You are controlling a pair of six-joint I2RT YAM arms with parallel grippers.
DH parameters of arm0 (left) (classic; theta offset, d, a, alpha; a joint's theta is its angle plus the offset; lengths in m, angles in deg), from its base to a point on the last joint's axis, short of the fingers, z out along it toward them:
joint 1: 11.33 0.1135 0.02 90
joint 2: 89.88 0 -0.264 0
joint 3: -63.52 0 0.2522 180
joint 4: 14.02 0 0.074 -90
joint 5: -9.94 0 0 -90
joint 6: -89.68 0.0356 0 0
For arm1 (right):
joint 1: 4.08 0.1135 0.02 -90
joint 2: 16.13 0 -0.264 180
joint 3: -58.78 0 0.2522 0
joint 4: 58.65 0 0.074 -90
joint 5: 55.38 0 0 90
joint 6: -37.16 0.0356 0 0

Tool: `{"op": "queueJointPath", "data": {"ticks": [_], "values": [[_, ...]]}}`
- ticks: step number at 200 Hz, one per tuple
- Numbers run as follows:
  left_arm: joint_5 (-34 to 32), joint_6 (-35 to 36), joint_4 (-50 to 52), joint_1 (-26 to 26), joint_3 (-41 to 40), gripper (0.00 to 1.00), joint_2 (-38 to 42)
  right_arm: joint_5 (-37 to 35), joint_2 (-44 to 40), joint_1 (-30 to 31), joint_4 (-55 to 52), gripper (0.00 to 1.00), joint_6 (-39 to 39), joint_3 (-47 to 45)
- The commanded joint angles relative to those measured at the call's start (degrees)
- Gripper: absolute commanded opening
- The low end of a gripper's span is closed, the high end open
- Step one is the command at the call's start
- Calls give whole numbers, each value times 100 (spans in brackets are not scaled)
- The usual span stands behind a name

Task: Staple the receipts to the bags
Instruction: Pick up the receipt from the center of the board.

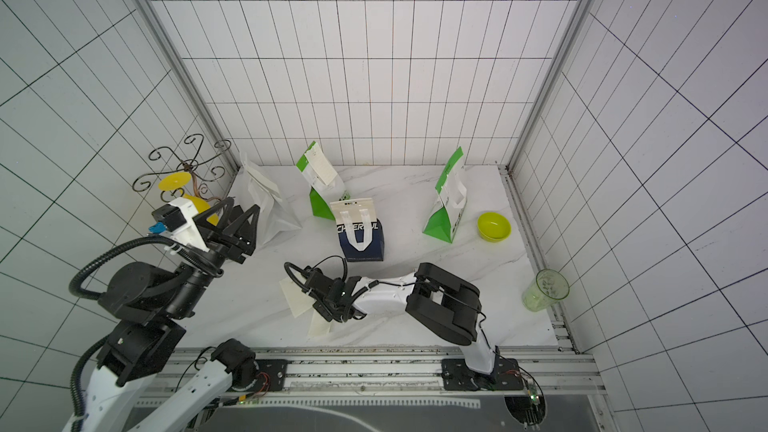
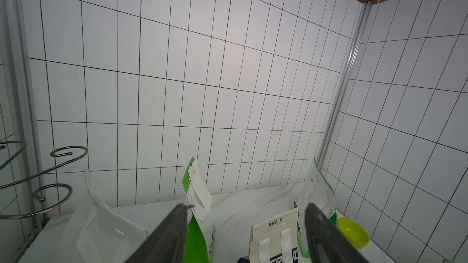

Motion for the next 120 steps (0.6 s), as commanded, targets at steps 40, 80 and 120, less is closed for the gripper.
{"op": "queueJointPath", "data": {"ticks": [40,80,120], "values": [[410,27,-27,-31,-79,72,-246,-707,-1906,-251,851,0,-128,-1486],[1105,-184,-206,-25,-136,74,-620,-1246,-3862,-609,951,0,-517,-2197],[2842,-668,-664,-26,-261,75,-1436,-1226,-5547,-821,974,0,-1146,-2409]]}}
